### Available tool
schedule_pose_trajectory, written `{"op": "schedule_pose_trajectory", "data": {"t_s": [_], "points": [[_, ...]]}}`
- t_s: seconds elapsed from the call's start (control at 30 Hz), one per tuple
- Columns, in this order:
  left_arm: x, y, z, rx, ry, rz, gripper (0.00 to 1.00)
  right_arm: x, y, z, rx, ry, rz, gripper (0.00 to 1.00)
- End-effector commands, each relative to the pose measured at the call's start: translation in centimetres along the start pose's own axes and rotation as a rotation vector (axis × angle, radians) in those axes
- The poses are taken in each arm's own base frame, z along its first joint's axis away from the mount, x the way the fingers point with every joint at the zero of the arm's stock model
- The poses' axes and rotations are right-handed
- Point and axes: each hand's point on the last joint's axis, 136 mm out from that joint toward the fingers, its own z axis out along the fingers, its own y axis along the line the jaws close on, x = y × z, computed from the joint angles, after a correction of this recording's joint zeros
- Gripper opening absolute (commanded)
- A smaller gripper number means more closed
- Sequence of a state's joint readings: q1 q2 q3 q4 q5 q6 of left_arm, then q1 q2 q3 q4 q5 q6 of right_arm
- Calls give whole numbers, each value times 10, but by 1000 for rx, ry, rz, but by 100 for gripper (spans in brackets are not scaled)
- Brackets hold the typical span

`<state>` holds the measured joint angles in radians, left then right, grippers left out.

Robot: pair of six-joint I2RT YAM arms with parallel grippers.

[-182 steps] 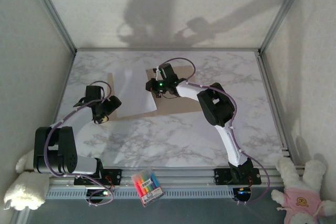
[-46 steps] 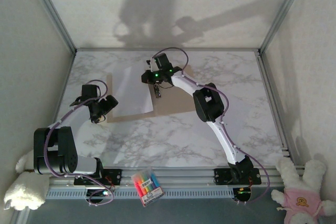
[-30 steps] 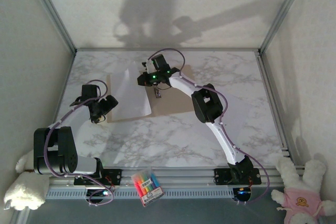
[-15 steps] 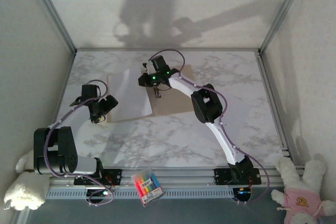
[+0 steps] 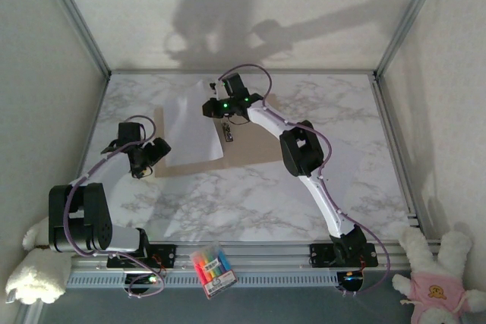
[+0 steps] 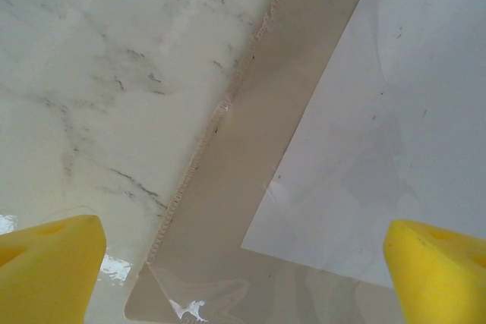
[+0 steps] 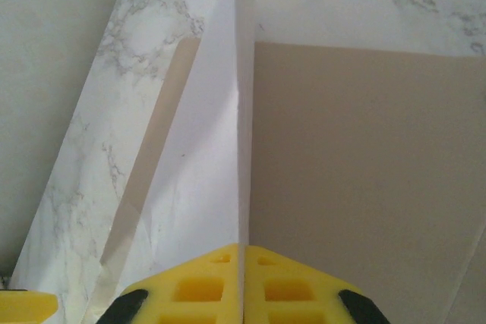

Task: Put the files into the folder

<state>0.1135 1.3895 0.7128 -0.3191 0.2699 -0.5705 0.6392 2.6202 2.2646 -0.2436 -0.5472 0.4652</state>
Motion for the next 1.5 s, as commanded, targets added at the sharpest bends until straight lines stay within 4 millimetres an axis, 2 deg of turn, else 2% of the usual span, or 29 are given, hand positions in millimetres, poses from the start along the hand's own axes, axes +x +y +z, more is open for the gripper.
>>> {"op": "schedule_pose_trajectory", "data": {"t_s": [0.0, 0.3, 0.83, 0.93, 1.03, 1.13, 1.23, 1.37, 1.47], "points": [[1, 2, -3, 2, 12, 4, 94, 17, 2, 13, -23, 28, 14, 6], [4, 4, 0, 3, 16, 0, 94, 30, 14, 21, -46, 52, 4, 6], [5, 3, -1, 11, 16, -1, 95, 42, 17, 22, -40, 43, 43, 7], [4, 2, -2, 15, 14, 0, 95, 41, 18, 21, -36, 49, 37, 11], [2, 0, -4, 19, 8, 1, 95, 37, 20, 14, -25, 53, 22, 25], [-5, -2, -9, 10, -12, 5, 95, 22, 24, -1, -5, 42, -5, 37], [-15, -10, -18, 14, -45, 24, 95, 6, 29, -25, 18, 23, -37, 43], [-28, -30, -30, 20, -95, 72, 96, -12, 28, -63, 48, -14, -36, 51], [-31, -54, -33, 40, -113, 123, 96, -13, 19, -90, 85, -49, -16, 53]]}}
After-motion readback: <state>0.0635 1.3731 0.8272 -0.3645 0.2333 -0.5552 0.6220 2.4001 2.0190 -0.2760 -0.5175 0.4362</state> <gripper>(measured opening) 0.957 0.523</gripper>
